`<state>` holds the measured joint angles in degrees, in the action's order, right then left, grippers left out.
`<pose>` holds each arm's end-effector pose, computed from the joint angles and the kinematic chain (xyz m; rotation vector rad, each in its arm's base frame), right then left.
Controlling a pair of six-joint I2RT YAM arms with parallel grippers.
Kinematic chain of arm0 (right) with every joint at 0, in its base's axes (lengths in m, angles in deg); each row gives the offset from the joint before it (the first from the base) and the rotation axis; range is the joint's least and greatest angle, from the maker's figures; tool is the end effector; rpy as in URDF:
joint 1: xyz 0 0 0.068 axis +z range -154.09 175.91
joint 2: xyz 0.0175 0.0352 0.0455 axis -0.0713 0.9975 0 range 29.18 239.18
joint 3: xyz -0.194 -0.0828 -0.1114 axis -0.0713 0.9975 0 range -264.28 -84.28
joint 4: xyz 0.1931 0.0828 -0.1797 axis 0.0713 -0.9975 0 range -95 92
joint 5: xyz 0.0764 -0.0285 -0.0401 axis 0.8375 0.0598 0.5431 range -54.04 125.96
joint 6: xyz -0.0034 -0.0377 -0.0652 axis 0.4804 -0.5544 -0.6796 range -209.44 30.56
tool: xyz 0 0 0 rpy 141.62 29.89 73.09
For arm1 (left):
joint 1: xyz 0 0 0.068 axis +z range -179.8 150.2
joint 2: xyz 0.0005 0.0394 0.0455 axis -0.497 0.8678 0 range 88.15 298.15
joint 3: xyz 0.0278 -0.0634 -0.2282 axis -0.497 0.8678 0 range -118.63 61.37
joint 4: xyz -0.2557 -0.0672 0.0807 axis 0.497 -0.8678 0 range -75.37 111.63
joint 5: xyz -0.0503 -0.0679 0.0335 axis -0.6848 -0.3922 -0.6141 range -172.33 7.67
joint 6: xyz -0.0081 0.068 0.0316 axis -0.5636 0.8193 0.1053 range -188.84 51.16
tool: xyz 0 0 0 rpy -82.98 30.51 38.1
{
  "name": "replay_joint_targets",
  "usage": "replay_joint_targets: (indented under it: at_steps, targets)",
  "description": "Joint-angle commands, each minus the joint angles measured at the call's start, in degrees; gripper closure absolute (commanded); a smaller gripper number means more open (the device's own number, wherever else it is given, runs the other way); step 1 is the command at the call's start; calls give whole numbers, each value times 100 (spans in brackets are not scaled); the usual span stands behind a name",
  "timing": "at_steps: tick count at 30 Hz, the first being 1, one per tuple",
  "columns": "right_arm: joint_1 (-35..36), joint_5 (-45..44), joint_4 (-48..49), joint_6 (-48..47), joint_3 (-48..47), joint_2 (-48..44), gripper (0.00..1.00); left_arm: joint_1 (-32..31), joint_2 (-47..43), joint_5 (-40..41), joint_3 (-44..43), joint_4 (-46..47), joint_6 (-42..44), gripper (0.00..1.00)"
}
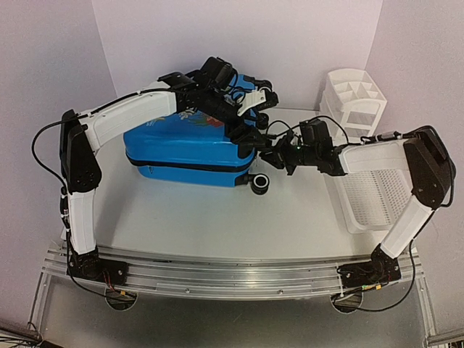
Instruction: Open, take out, and arrange the luggage
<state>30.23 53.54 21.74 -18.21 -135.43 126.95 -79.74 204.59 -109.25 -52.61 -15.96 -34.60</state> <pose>0.3143 0.2378 0.1305 0.5305 2.2923 1.3648 0.2900 -0.3898 0.2825 1.6969 1.5040 -0.6775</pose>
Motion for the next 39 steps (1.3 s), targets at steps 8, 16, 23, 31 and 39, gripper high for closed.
replay_joint_targets:
  at_steps: [8,16,23,31,39]
  targets:
    - [-154,-9,346,-85,-580,215,96,-20,212,157,-128,-140,174,24]
    - [-154,-14,346,-127,-596,121,99,-51,465,254,-345,-250,199,20]
    - [-154,-27,346,-112,-434,-35,99,-140,717,698,-336,7,531,20]
    - [-153,62,345,-256,-590,-48,100,-131,948,1028,-401,-53,916,30]
    - [-150,58,345,-306,-576,-58,100,-125,1030,797,-607,-528,972,72]
